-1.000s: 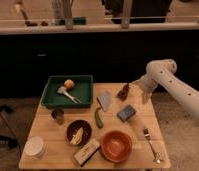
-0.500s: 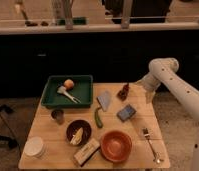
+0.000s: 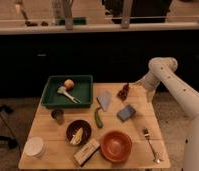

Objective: Place grapes in red bowl

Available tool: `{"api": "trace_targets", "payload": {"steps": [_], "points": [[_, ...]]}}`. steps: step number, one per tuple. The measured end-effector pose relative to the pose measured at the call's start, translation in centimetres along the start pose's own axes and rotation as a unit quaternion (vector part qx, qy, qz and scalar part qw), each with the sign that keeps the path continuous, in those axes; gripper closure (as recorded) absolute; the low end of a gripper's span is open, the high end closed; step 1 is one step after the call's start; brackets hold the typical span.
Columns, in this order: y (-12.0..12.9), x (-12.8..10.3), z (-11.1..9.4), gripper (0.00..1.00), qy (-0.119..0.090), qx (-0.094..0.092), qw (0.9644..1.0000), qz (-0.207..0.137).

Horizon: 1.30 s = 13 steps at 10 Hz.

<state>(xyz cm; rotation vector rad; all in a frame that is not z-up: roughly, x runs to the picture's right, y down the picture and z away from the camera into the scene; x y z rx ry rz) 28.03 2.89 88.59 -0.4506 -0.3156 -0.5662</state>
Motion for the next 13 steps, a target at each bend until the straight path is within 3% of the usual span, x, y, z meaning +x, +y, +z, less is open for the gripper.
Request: {"api": "trace_targets", "payload": {"steps": [6,13], "points": [[-1.6,-1.2,1.7,0.20,-0.022,0.014,0.9977,-0.063],[-3.1,-1.7,3.0,0.20,-0.022,0.026,0.9959,-0.084]]}}
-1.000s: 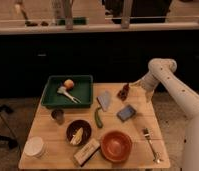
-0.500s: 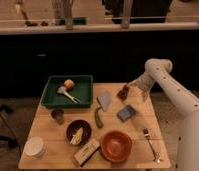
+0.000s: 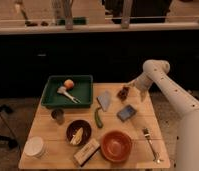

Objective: Place grapes in red bowl

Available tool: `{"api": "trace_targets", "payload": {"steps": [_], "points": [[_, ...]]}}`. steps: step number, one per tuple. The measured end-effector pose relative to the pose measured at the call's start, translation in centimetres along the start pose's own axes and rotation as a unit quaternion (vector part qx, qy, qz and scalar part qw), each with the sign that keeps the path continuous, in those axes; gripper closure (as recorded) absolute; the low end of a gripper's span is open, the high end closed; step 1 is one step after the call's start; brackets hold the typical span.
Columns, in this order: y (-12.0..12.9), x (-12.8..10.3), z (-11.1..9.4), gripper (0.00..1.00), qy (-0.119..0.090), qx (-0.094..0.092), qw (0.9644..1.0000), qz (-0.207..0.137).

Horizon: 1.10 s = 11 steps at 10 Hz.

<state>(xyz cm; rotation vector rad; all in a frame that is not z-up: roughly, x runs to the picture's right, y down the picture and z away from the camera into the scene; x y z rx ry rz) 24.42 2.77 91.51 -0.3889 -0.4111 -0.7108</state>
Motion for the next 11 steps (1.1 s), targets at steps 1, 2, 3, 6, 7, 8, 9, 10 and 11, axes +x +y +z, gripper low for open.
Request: {"api": "trace_targets", "payload": {"steps": [1,2,3,6,7,8,9,10,11], "points": [[-0.3,0.1,0.1,0.20,0.001,0.003,1.0000,-0.002],[-0.8,0.2,0.2,0.20,0.002,0.006,1.0000,-0.005],[-1.2,0.2,0.3,0.20,0.002,0.009,0.9999,-0.005],[-3.0,0.6,0.7,0.20,0.004,0.020,0.9998,-0.006],[-3.6,0.7,1.1,0.20,0.004,0.023,0.9997,-0.006],[-4.0,0.8,1.4,0.20,0.005,0.024,0.9997,-0.006],[-4.4,0.8,2.0,0.20,0.006,0.025,0.9996,-0.007],[-4.7,0.9,2.7,0.20,0.009,0.027,0.9996,-0.005],[-4.7,1.1,3.1,0.20,0.013,0.029,0.9995,-0.002]]}}
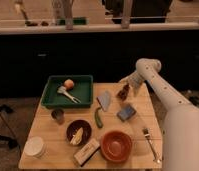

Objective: Place grapes in red bowl

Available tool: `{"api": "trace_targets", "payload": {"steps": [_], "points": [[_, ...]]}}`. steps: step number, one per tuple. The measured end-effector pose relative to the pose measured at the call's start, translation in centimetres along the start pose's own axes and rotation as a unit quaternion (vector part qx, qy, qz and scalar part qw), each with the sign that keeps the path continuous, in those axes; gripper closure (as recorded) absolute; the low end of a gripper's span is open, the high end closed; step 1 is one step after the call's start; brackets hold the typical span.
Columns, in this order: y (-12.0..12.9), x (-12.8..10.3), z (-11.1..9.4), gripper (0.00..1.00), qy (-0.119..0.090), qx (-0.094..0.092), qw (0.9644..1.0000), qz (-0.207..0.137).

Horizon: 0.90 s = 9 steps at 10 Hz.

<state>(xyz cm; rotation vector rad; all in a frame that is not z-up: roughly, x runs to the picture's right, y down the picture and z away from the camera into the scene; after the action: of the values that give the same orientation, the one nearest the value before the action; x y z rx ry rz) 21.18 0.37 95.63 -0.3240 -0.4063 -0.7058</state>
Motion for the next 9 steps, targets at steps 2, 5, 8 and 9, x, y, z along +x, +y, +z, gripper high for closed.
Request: {"api": "trace_targets", "payload": {"steps": [2,5,8,9], "points": [[0.1,0.4,1.1,0.20,0.015,0.003,0.9999,0.006],[0.0,1.0,2.5,0.20,0.036,0.002,0.9993,0.013],[-0.5,1.4,4.0,0.20,0.050,-0.011,0.9985,0.019],[-0.5,1.6,4.6,0.20,0.053,-0.019,0.9982,0.020]]}}
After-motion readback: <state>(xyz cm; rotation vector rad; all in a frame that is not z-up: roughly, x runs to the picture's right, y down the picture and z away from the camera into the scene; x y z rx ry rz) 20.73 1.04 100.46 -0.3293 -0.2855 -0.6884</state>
